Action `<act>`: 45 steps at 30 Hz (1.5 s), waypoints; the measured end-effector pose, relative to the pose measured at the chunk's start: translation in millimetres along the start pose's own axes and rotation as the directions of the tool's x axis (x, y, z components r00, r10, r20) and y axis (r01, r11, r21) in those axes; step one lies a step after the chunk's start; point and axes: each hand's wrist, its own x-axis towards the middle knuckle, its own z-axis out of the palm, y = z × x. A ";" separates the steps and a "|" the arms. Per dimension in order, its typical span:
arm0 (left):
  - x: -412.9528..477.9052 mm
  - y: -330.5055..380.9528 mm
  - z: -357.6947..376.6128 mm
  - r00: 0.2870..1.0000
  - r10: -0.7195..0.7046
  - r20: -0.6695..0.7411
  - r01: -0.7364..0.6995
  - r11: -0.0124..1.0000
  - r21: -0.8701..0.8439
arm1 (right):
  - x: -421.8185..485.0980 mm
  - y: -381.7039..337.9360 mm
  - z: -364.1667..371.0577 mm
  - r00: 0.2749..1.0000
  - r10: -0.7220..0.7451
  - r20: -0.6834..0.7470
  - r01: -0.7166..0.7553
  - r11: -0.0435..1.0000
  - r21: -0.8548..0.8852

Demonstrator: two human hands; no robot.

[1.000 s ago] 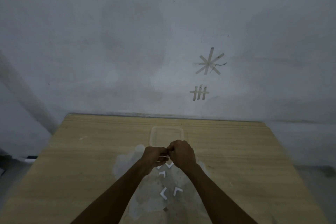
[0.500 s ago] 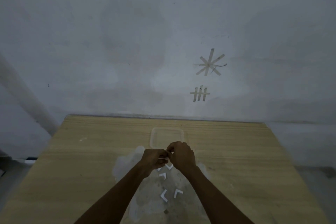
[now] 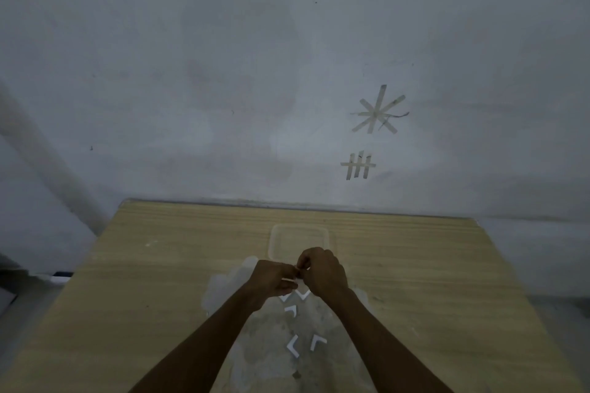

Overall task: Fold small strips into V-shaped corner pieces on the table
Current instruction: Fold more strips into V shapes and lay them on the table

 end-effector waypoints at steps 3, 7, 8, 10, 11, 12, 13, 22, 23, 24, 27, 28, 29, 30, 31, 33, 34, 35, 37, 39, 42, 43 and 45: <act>2.8 -0.1 -2.0 1.000 0.001 -0.007 -0.001 1.000 -0.008 | 3.8 0.3 -1.1 1.000 0.007 0.023 -0.007 1.000 -0.001; 3.5 0.6 -1.7 1.000 0.012 0.010 -0.012 0.999 -0.039 | 6.0 2.3 -0.9 1.000 -0.008 0.014 0.008 1.000 -0.017; 4.0 0.6 -2.2 1.000 0.016 0.013 -0.015 0.999 -0.046 | 6.7 2.1 -0.3 1.000 -0.013 0.005 0.013 1.000 -0.018; 3.3 0.1 -3.6 0.999 0.028 0.021 -0.027 0.998 -0.055 | 6.8 1.8 0.7 1.000 -0.015 -0.007 0.015 1.000 -0.016; 3.1 -0.5 -4.6 0.999 0.036 0.031 -0.034 0.998 -0.056 | 7.0 1.6 1.5 1.000 -0.014 -0.007 0.014 1.000 -0.017; 3.5 -1.2 -5.2 0.998 0.045 0.042 -0.043 0.998 -0.052 | 7.2 1.3 2.0 1.000 -0.013 -0.005 0.013 1.000 -0.019; 4.2 -1.9 -5.7 0.998 0.049 0.047 -0.047 0.998 -0.048 | 7.2 1.4 2.7 1.000 -0.012 -0.004 0.012 1.000 -0.020; 12.7 -3.8 -11.0 1.000 0.003 0.021 -0.002 0.999 -0.033 | 11.9 1.6 9.2 1.000 -0.006 0.004 0.006 1.000 0.006; 13.1 -4.2 -12.3 0.999 0.009 0.032 -0.008 1.000 -0.027 | 12.9 1.5 9.1 1.000 -0.003 0.013 0.003 1.000 0.012; 13.4 -4.2 -13.7 0.999 0.013 0.043 -0.013 1.000 -0.019 | 14.2 1.3 8.9 1.000 0.000 0.023 -0.001 1.000 0.019; 13.8 -4.5 -16.9 0.997 0.028 0.072 -0.029 0.999 0.013 | 17.3 1.6 8.3 0.999 0.004 0.051 -0.006 1.000 0.028; 14.1 -4.4 -17.4 0.997 0.028 0.077 -0.030 0.999 0.020 | 18.0 1.5 7.9 0.998 0.001 0.058 -0.002 1.000 0.025; 14.6 -4.3 -17.6 0.997 0.025 0.078 -0.027 0.999 0.019 | 18.6 1.7 7.8 0.998 -0.002 0.063 0.001 1.000 0.021; 15.0 -4.2 -17.0 0.997 0.021 0.075 -0.022 1.000 0.012 | 19.1 1.6 7.6 0.998 -0.005 0.065 0.004 1.000 0.019; 15.7 -4.3 -16.6 0.997 0.019 0.070 -0.019 1.000 0.003 | 19.6 1.9 7.6 0.998 -0.005 0.066 0.004 1.000 0.019; 17.6 -3.8 -15.3 0.998 0.023 0.058 -0.023 1.000 -0.005 | 20.4 2.1 7.9 0.998 -0.005 0.064 0.004 1.000 0.022; 18.8 -3.5 -15.0 0.998 0.028 0.054 -0.027 1.000 -0.006 | 20.8 2.1 8.1 0.998 -0.006 0.062 0.004 1.000 0.024; 19.4 -3.1 -14.8 0.998 0.032 0.051 -0.032 0.999 -0.006 | 21.3 2.1 8.1 0.998 -0.004 0.060 0.003 1.000 0.029; 20.6 -2.8 -15.0 0.998 0.037 0.044 -0.037 0.999 -0.002 | 23.0 1.8 7.9 0.998 0.008 0.067 -0.011 0.999 0.043; 21.6 -3.2 -15.2 0.998 0.053 0.045 -0.054 0.999 0.011 | 24.9 1.4 7.3 0.996 0.019 0.085 -0.023 0.998 0.052; 23.2 -4.5 -16.0 0.997 0.065 0.044 -0.066 0.997 0.033 | 26.2 1.7 6.8 0.993 0.023 0.117 -0.030 0.998 0.057; 23.8 -4.8 -16.5 0.997 0.066 0.050 -0.068 0.997 0.045 | 26.1 2.1 6.8 0.992 0.025 0.125 -0.032 0.998 0.057; 24.4 -4.5 -17.5 0.995 0.067 0.078 -0.073 0.994 0.080 | 25.9 2.8 6.4 0.990 0.023 0.142 -0.031 0.998 0.054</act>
